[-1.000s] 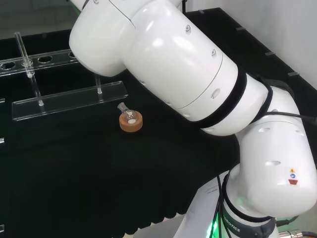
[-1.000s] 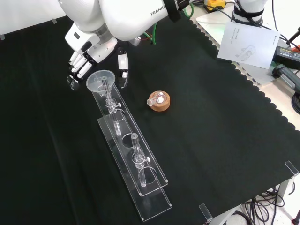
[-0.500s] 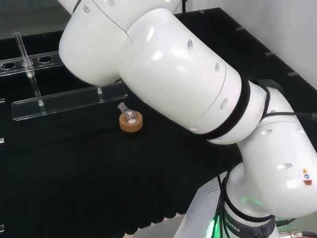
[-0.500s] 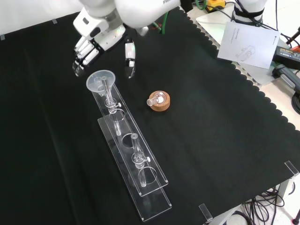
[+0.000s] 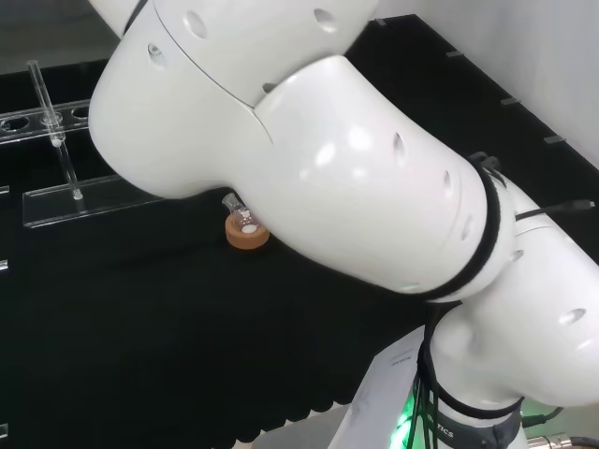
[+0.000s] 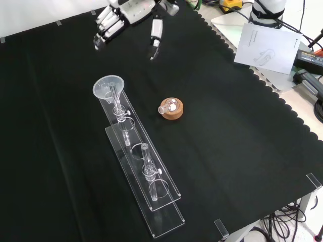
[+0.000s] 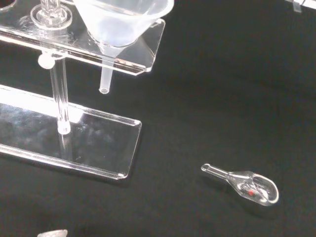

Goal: Put the funnel back on the funnel stand.

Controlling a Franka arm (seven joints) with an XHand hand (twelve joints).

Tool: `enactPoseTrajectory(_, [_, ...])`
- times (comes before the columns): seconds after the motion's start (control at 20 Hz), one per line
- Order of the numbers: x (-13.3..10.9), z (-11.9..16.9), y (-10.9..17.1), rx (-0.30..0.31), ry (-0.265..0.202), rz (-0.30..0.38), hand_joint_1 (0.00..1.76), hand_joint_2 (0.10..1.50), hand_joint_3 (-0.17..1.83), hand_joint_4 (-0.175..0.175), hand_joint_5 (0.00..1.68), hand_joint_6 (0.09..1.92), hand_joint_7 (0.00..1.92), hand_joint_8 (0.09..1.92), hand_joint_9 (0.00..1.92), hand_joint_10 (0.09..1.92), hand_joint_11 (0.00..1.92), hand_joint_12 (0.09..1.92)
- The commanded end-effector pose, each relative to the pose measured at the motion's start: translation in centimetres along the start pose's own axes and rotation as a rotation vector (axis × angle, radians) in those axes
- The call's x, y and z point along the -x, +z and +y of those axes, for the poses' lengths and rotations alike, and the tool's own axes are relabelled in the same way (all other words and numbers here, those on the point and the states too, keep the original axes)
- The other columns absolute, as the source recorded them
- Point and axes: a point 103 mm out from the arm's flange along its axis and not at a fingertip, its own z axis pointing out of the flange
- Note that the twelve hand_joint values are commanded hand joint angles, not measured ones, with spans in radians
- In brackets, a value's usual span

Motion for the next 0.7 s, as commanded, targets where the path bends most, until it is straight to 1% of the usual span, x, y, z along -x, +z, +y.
enactPoseTrajectory(0.05, [1.4,-4.8,0.0,0.07,0.06,0.036,0.53,0.76,0.15,-0.039,0.19,0.09,0.14,0.71,0.4,0.72,0.32,1.44])
enactPoseTrajectory(0.1, [1.1,-5.6,0.1,0.079,0.067,0.038,0.53,0.76,0.15,-0.042,0.21,0.09,0.16,0.71,0.43,0.7,0.33,1.43])
enactPoseTrajectory(0.25, [0.9,-7.2,0.5,0.079,0.079,0.05,0.56,0.78,0.16,-0.047,0.24,0.09,0.2,0.71,0.47,0.68,0.36,1.42])
enactPoseTrajectory(0.35, [1.6,-7.8,0.8,0.075,0.084,0.044,0.57,0.79,0.16,-0.048,0.25,0.09,0.21,0.72,0.48,0.68,0.37,1.42])
enactPoseTrajectory(0.45, [2.4,-8.6,1.1,0.077,0.101,0.049,0.58,0.8,0.17,-0.05,0.26,0.09,0.22,0.72,0.49,0.68,0.37,1.42])
enactPoseTrajectory(0.7, [3.5,-10.3,1.4,0.071,0.141,0.065,0.58,0.8,0.18,-0.051,0.27,0.09,0.23,0.71,0.51,0.66,0.38,1.4])
